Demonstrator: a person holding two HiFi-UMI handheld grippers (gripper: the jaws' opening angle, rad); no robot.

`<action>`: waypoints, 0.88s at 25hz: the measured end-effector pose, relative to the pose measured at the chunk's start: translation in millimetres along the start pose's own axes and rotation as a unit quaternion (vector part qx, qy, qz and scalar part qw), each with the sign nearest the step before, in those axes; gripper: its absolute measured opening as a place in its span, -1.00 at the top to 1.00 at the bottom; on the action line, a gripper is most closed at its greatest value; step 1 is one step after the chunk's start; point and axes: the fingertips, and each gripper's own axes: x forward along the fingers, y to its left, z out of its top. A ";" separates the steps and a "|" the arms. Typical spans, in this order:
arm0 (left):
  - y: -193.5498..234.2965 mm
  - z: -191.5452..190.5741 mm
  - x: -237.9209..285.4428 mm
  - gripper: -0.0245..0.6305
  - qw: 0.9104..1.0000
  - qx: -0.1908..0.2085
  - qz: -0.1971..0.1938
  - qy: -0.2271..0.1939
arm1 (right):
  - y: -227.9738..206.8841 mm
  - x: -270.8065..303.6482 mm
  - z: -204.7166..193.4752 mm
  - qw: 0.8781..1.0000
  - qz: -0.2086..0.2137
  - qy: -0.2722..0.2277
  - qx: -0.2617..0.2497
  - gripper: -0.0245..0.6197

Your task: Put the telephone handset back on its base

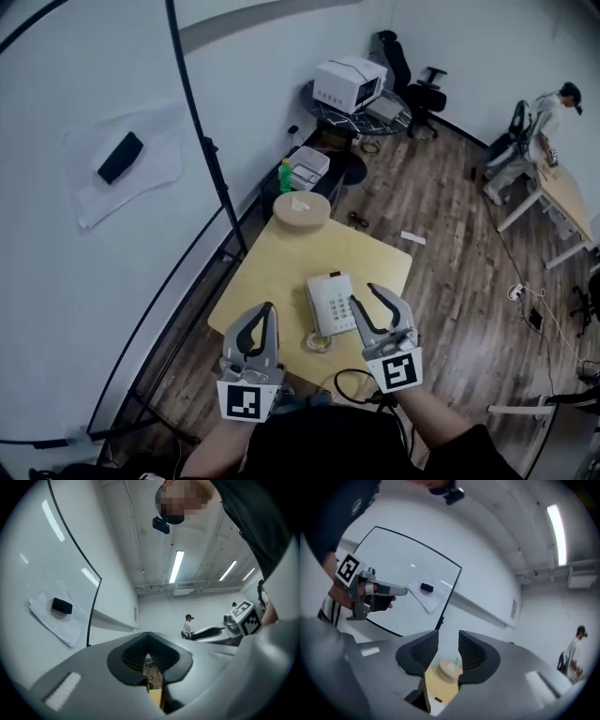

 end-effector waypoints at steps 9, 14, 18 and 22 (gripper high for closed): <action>-18.3 22.1 -0.4 0.93 1.000 0.016 -0.022 -0.014 | 12.7 -31.8 44.2 0.996 -0.027 -0.081 -0.006 0.53; -23.4 24.5 0.5 0.93 0.999 0.018 -0.026 -0.011 | 10.3 -36.2 24.5 0.998 -0.031 -0.024 0.038 0.83; -24.9 26.1 2.5 0.93 0.999 0.019 -0.029 -0.009 | 1.5 -36.0 17.5 0.997 -0.042 -0.024 0.064 0.89; -24.8 24.5 2.5 0.93 0.999 0.016 -0.029 -0.005 | -7.1 -39.7 14.6 0.996 -0.055 -0.024 0.070 0.89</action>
